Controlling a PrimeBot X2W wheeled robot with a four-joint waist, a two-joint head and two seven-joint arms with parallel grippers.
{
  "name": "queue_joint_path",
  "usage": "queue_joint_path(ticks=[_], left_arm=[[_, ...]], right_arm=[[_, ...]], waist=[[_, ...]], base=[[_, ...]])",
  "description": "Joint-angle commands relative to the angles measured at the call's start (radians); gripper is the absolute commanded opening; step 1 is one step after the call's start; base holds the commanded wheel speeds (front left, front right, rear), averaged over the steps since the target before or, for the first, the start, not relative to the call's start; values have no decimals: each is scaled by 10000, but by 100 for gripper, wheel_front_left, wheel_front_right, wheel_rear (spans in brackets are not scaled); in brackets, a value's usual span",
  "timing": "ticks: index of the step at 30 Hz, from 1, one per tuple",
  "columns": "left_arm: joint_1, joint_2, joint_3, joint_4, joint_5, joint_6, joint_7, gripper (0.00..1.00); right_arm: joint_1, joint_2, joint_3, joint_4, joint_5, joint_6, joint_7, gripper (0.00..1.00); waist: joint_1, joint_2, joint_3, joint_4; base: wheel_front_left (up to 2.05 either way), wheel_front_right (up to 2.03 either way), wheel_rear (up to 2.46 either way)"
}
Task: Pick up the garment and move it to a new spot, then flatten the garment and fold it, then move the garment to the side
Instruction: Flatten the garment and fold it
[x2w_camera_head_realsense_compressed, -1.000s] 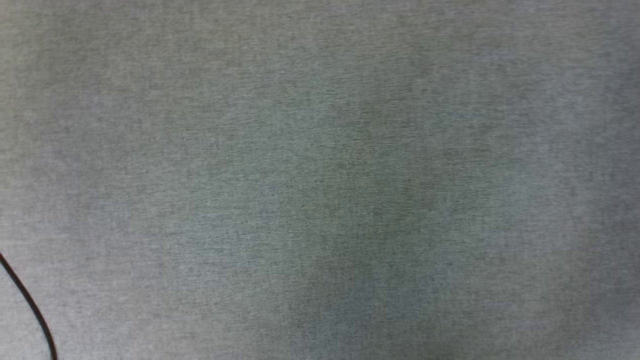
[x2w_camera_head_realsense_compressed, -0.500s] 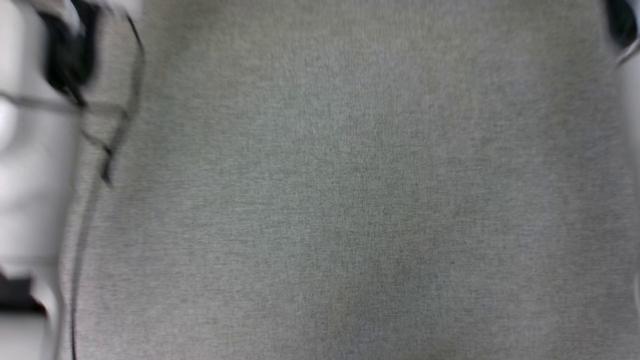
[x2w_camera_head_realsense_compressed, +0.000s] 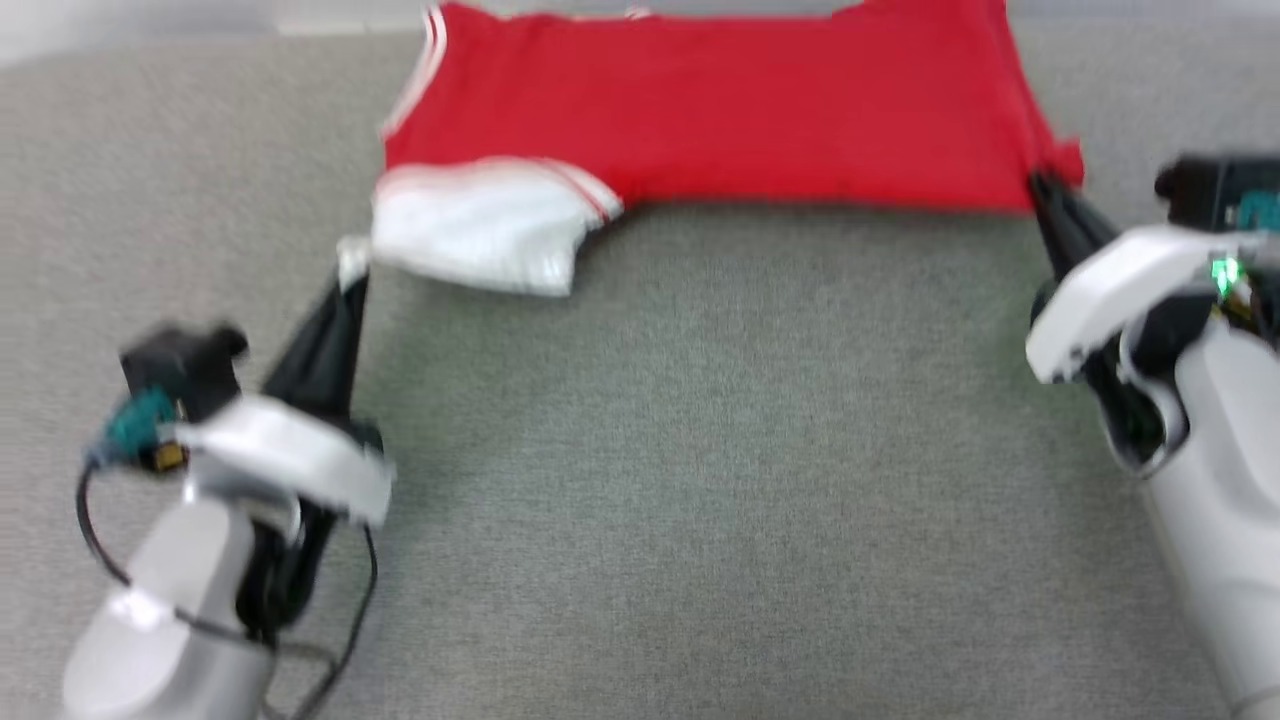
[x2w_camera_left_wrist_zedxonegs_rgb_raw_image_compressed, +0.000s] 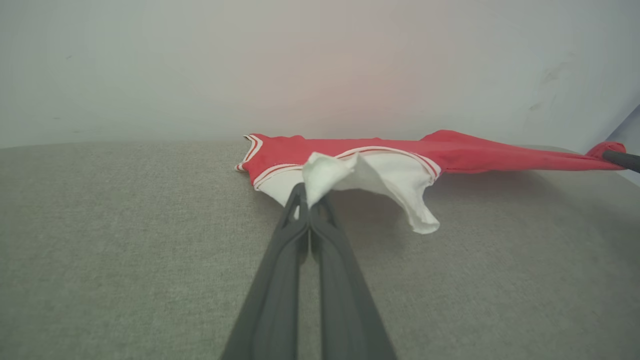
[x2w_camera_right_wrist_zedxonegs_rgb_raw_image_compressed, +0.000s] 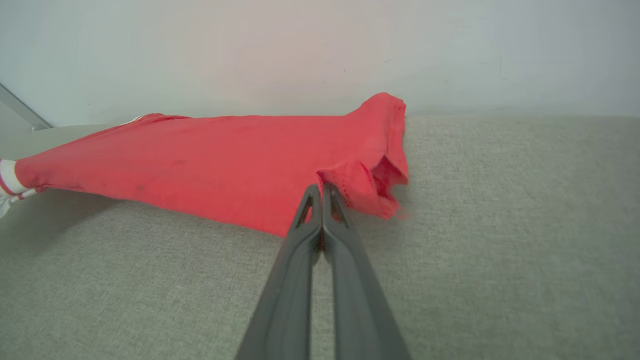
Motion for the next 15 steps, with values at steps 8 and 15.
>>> queue_joint_path(ticks=[8,15], left_arm=[[2827,779,-44,-1586,-507,482,847,0],[4654,1375,-314,-3092,-934,675,1826,0]], right_arm=[[1974,-166,-135,-758,1410,-7,286,0],[3579,-725,-28,-1732,2290,-7,1001,0]], waist=[[2,0,-1545,261],[2,0,-2119,395]], base=[[0,0,0],[0,0,0]])
